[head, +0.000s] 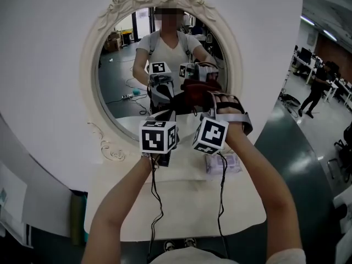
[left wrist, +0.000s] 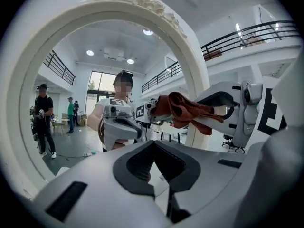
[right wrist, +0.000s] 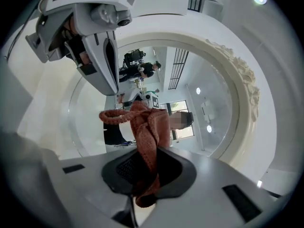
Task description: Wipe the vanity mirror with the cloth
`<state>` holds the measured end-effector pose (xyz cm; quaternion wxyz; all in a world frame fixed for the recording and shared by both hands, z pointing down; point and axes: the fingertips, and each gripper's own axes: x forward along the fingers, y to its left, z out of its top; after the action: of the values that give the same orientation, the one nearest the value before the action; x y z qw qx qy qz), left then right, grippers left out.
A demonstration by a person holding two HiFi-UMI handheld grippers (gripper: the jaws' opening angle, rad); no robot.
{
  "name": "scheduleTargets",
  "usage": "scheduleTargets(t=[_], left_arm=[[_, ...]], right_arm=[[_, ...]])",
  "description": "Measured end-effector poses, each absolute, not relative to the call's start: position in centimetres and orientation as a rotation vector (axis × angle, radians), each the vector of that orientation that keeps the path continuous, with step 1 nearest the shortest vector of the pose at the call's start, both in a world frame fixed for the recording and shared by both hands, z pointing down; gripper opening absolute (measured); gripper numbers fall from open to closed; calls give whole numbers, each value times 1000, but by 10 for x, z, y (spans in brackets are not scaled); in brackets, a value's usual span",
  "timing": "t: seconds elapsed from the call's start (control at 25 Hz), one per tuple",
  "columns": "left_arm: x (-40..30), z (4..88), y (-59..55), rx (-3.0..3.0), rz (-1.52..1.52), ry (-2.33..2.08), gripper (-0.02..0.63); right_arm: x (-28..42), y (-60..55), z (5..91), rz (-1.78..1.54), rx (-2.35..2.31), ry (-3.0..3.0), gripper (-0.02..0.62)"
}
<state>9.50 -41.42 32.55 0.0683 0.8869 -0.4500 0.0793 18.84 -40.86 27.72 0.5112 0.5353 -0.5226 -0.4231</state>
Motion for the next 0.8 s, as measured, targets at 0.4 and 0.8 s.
scheduleTargets(t=[0.4,0.8], left_arm=[[95,425,-400,2549,396,-1302,11],[70,516,-396,2408,465,-1312,11]], right_arm=[[177,-406,390,-854,1192,-1398,60],[150,-409,489,-710,1095,-1522,60]])
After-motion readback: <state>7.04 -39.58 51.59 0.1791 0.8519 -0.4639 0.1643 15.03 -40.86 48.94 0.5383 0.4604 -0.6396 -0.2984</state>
